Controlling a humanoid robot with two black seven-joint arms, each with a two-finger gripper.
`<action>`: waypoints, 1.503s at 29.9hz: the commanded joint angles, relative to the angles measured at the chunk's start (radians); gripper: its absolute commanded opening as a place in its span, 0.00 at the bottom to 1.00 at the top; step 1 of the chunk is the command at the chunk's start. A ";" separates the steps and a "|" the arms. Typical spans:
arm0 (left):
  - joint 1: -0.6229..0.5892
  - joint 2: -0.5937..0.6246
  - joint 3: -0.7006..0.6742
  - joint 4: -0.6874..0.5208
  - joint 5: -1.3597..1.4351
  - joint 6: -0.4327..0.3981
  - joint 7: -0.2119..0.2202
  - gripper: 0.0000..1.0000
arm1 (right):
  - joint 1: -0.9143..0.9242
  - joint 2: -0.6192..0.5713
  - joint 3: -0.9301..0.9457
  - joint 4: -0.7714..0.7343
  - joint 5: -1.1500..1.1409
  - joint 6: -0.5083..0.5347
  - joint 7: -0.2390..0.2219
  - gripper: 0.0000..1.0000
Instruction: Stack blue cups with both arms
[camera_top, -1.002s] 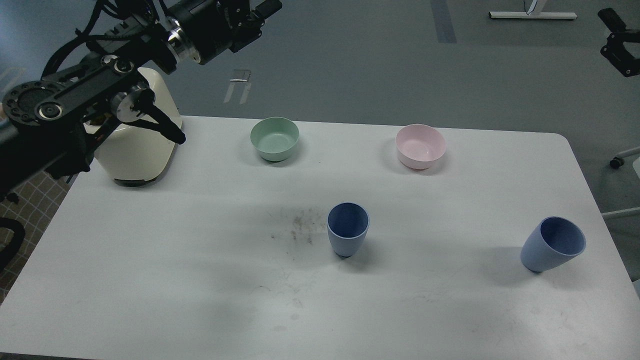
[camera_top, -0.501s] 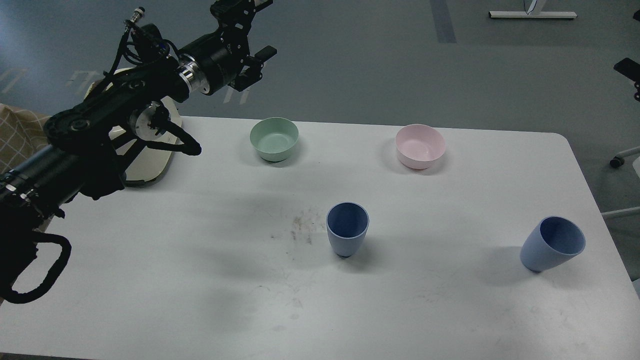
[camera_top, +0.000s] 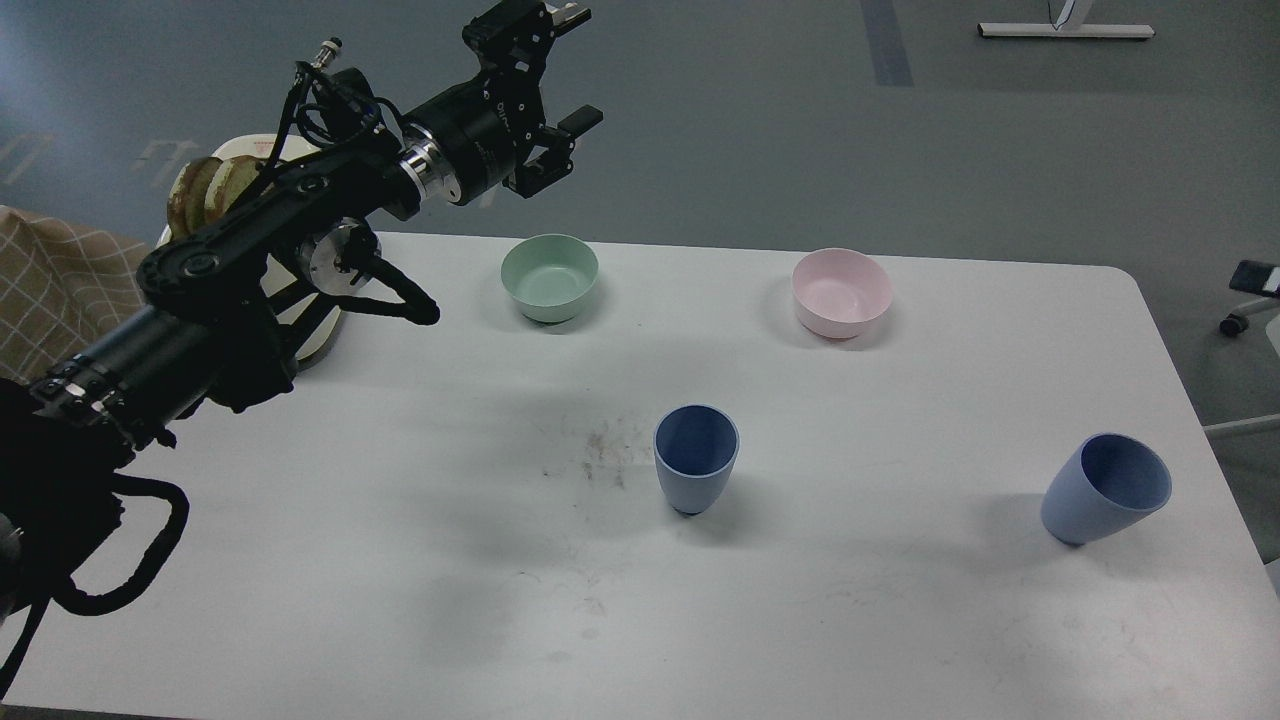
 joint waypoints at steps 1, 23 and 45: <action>0.009 -0.013 0.000 0.000 0.001 -0.001 0.000 0.98 | -0.058 0.007 -0.015 0.001 -0.094 0.000 0.001 1.00; 0.073 -0.048 -0.028 0.002 0.002 -0.009 0.000 0.98 | -0.144 0.163 -0.090 -0.030 -0.153 -0.062 -0.002 0.96; 0.088 -0.037 -0.068 0.003 0.004 -0.009 0.000 0.98 | -0.151 0.251 -0.090 -0.074 -0.205 -0.050 -0.045 0.07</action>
